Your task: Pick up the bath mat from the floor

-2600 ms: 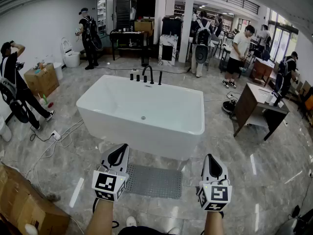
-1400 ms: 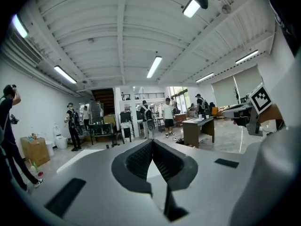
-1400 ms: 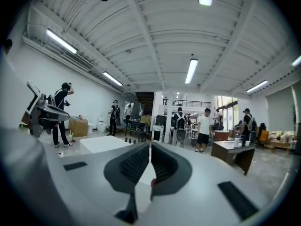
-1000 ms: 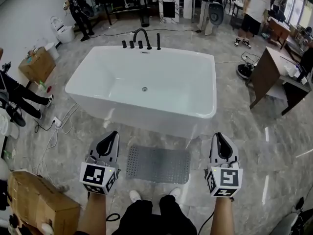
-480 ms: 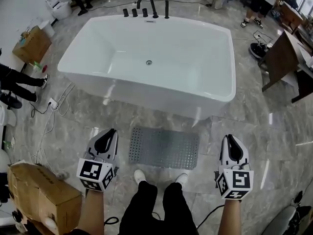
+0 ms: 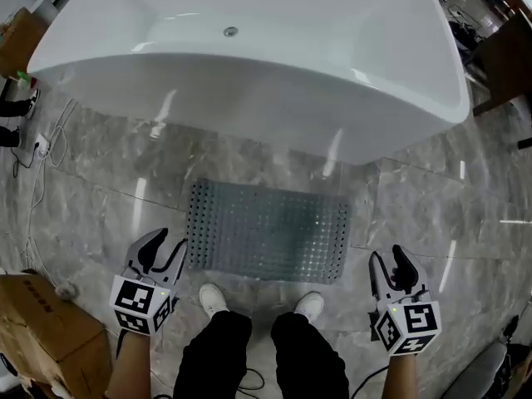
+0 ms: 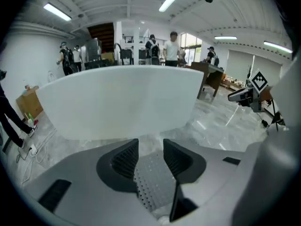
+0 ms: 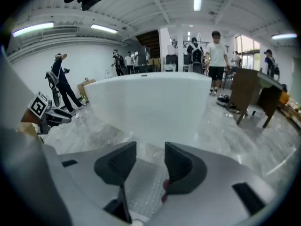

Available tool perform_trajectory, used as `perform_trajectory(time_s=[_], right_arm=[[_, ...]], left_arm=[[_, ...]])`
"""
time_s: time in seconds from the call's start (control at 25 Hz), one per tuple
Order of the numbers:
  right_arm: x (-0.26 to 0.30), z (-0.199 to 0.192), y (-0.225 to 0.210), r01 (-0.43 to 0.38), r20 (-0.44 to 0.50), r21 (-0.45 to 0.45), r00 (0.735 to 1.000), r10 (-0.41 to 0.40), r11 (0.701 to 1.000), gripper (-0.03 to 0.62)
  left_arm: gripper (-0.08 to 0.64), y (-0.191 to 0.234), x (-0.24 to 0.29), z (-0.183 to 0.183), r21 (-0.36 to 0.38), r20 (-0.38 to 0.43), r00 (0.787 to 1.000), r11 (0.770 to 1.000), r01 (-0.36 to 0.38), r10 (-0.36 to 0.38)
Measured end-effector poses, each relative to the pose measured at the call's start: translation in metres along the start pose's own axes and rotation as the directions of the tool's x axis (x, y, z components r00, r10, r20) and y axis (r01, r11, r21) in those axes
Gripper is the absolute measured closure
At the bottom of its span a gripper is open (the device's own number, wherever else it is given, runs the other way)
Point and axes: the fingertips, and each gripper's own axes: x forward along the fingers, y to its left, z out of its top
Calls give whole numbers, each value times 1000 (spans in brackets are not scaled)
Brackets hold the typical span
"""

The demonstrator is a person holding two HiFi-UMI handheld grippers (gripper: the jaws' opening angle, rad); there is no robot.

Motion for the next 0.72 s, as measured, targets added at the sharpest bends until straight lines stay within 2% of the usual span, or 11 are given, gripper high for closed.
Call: perform_trajectory(time_s=[0.16, 0.36, 0.56, 0.72], right_arm=[[88, -106, -20, -1, -117, 44, 993, 6, 999, 365], [176, -221, -49, 38, -229, 60, 973, -23, 997, 350], [241, -323, -72, 81, -341, 59, 939, -56, 995, 328], [266, -366, -91, 109, -402, 25, 911, -90, 994, 316]], left_arm=[[372, 1, 92, -104, 7, -124, 992, 999, 37, -36], [345, 28, 176, -209, -26, -202, 979, 999, -27, 22], [305, 70, 230, -296, -37, -288, 956, 996, -78, 64], [253, 98, 263, -335, -49, -319, 946, 995, -83, 63]])
